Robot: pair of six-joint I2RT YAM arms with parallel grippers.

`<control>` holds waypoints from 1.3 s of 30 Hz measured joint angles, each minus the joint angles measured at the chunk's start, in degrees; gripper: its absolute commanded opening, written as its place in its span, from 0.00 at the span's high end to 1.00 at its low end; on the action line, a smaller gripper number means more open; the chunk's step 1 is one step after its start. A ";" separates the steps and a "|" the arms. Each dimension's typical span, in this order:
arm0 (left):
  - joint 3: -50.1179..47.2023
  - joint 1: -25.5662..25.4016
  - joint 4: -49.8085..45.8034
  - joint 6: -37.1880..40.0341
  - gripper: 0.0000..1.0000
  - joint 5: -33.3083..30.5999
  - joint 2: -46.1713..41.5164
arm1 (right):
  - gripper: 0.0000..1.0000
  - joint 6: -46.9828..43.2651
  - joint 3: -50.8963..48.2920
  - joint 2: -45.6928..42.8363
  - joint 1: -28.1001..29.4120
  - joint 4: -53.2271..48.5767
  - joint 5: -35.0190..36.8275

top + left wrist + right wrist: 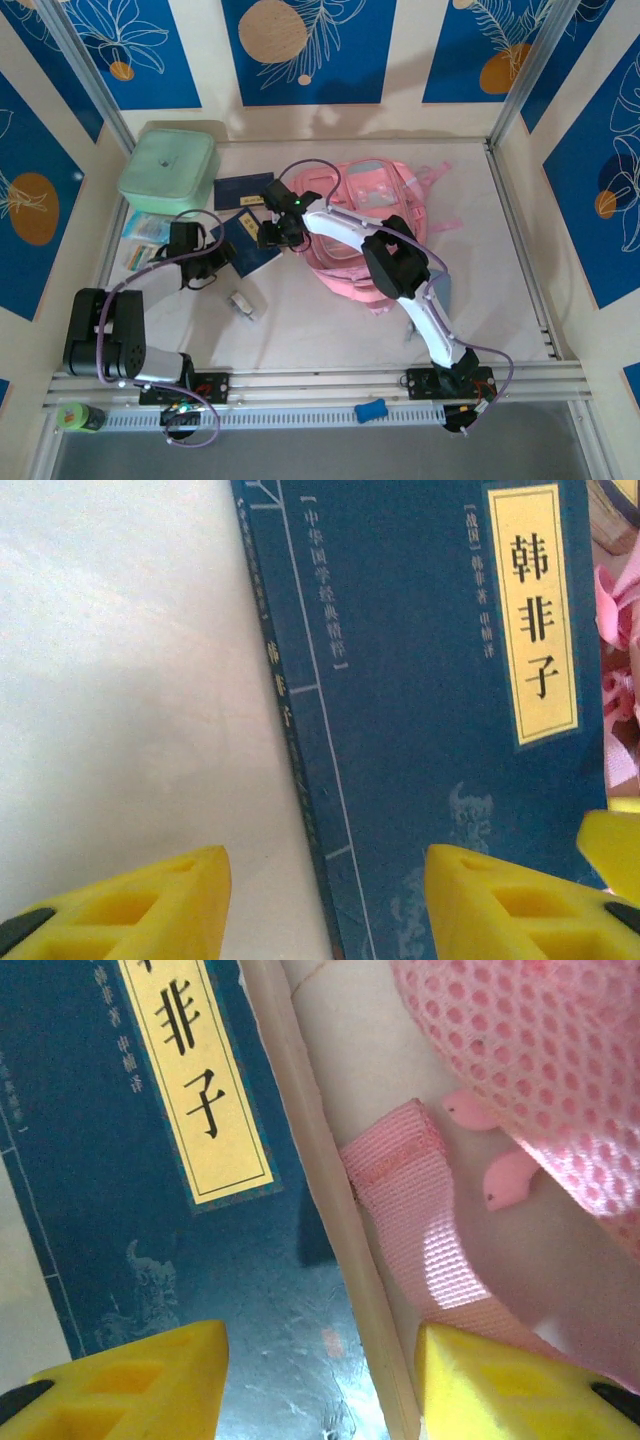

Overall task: Pack the student bag
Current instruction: Pick up the book from the middle-left of the table.

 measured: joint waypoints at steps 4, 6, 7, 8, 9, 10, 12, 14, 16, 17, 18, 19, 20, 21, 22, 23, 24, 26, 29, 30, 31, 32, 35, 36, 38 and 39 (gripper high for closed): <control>-0.46 1.81 1.84 -0.28 0.47 1.14 0.79 | 0.47 0.02 0.24 0.55 0.72 -0.28 -1.20; -0.61 2.86 2.08 -0.24 0.47 1.55 1.05 | 0.47 0.07 1.38 0.90 1.14 -1.29 -1.92; -0.70 3.56 2.25 -0.22 0.47 1.88 1.14 | 0.47 0.28 2.14 1.07 1.40 -1.68 -2.36; -0.81 4.15 2.49 -0.17 0.47 2.12 1.16 | 0.47 0.48 2.67 1.11 1.70 -1.86 -2.99; -0.83 4.83 2.49 -0.15 0.47 2.34 1.20 | 0.46 0.76 2.91 1.09 2.10 -1.73 -3.87; -0.85 5.31 2.49 0.04 0.47 2.43 1.22 | 0.46 1.16 2.93 1.01 2.58 -1.44 -4.72; -0.85 6.03 2.40 0.70 0.47 2.45 1.27 | 0.46 1.60 2.25 0.83 3.56 -0.52 -5.81; -0.85 6.45 2.29 1.05 0.47 2.43 1.27 | 0.47 2.01 1.99 0.81 4.15 -0.57 -5.97; -0.85 6.60 2.27 1.33 0.46 2.47 1.29 | 0.47 2.54 1.90 0.83 4.50 -0.92 -6.32; -0.85 6.60 2.27 1.36 0.47 2.49 1.31 | 0.47 2.69 1.84 0.83 4.37 -0.83 -6.38; -0.85 6.60 2.27 1.38 0.47 2.69 1.44 | 0.47 2.86 1.49 0.81 3.98 -0.48 -6.36; -0.85 6.60 2.29 1.38 0.47 2.95 1.66 | 0.47 2.93 1.14 0.81 3.54 -0.39 -6.34; -0.85 6.60 2.36 1.38 0.47 3.19 1.97 | 0.47 2.95 0.74 0.81 3.10 -0.33 -6.29; -0.85 6.60 2.47 1.38 0.47 3.72 2.36 | 0.47 3.06 0.42 0.81 2.56 -0.42 -6.16; -0.83 6.60 2.56 1.40 0.47 4.22 2.80 | 0.47 3.10 0.37 0.87 2.19 -0.57 -6.16; -0.81 6.60 2.58 1.55 0.47 4.52 3.19 | 0.48 3.13 0.39 0.92 1.88 -0.55 -6.16; -0.70 6.67 2.64 1.79 0.47 4.66 3.52 | 0.48 3.13 0.44 0.92 1.51 -0.55 -6.16; -0.31 6.84 2.51 1.90 0.47 5.27 3.82 | 0.47 3.26 0.83 1.20 1.07 -0.59 -6.16; -0.26 6.99 2.49 2.25 0.47 5.84 3.93 | 0.47 3.32 1.27 1.81 1.18 -0.37 -6.21; -0.26 6.99 2.49 2.25 0.47 5.95 3.93 | 0.47 3.30 1.29 1.99 1.31 -0.44 -6.14; -0.26 6.99 2.56 2.25 0.47 6.08 3.96 | 0.47 3.30 1.40 2.01 1.31 -0.52 -6.16; -0.26 6.99 2.69 2.23 0.47 6.21 4.04 | 0.47 3.34 1.70 2.10 1.31 -0.52 -6.34; -0.28 7.21 3.06 2.19 0.47 7.19 4.52 | 0.47 3.48 3.56 3.37 1.44 -0.31 -6.91; -0.28 7.32 3.17 2.21 0.47 7.45 4.63 | 0.47 3.52 3.98 3.74 1.49 -0.66 -6.86; -0.28 7.48 3.32 2.19 0.47 7.85 4.68 | 0.47 3.74 4.33 3.82 1.40 -0.87 -7.30; -0.28 7.48 3.37 2.19 0.47 7.91 4.68 | 0.47 3.93 4.42 3.85 1.36 -0.92 -7.54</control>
